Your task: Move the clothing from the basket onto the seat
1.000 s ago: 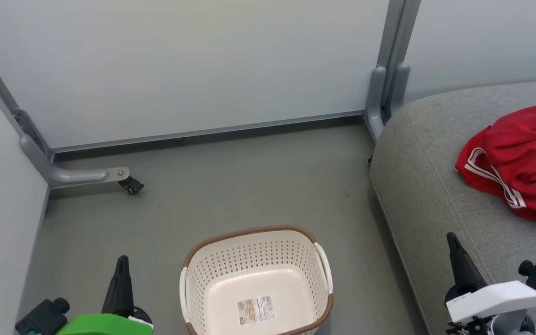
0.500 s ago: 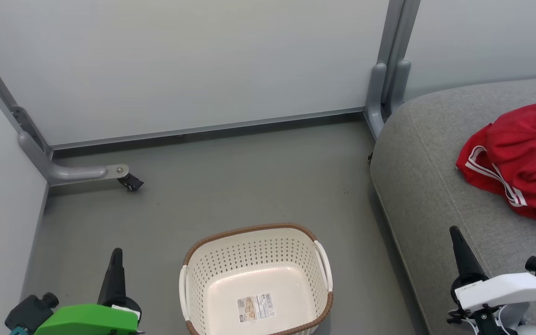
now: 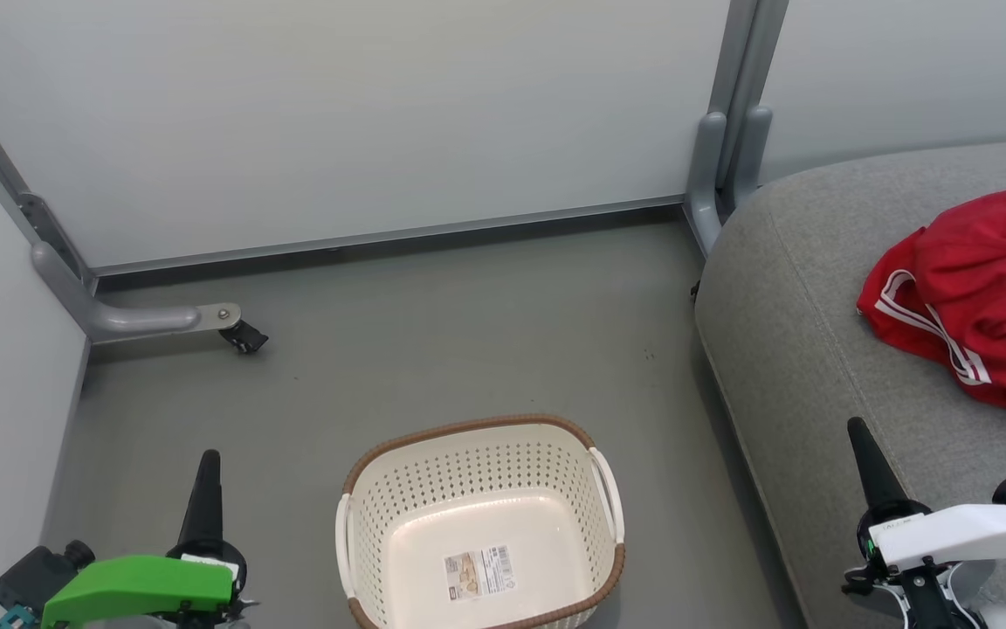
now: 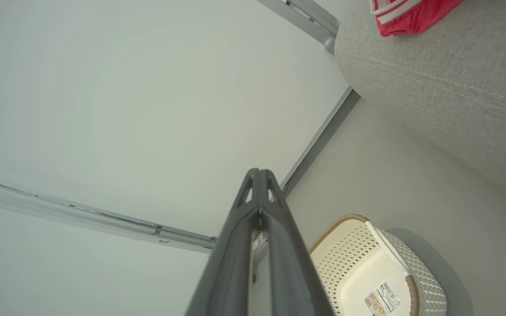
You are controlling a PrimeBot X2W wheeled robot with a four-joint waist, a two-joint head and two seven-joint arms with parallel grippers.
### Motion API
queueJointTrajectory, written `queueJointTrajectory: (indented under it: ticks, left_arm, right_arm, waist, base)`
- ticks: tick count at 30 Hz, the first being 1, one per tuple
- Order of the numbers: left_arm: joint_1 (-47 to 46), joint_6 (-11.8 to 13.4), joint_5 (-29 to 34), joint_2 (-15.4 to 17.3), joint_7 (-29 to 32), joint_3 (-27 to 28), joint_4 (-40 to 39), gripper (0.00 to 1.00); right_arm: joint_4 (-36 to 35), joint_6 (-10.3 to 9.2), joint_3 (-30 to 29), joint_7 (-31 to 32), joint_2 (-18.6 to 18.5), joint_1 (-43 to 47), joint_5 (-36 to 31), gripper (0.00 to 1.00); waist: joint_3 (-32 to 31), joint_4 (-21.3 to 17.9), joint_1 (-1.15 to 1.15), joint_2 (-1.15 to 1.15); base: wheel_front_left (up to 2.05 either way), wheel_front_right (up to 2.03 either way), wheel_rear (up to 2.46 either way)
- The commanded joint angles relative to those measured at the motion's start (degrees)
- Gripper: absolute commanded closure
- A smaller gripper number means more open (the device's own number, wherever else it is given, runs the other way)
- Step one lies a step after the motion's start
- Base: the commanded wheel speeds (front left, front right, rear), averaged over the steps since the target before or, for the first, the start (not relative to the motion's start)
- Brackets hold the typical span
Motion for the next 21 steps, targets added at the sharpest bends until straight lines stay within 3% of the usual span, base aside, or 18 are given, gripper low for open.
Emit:
queueJointTrajectory:
  ticks: [1,21]
  left_arm:
    - [-1.68,-0.55,-1.51,0.48,0.33,0.52,-0.08,1.00]
    - [-4.04,-1.86,-11.52,0.44,3.05,2.52,1.55,1.00]
  right_arm:
    - [-0.11,-0.02,-0.40,0.51,-0.13,-1.31,1.58,1.00]
    - [1.01,-0.03,-1.78,3.18,0.28,-2.75,11.55,1.00]
  waist:
    - [0.05,0.00,0.00,0.00]
    - [0.75,0.00,0.00,0.00]
  base:
    - [0.00,0.00,0.00]
    - [0.00,0.00,0.00]
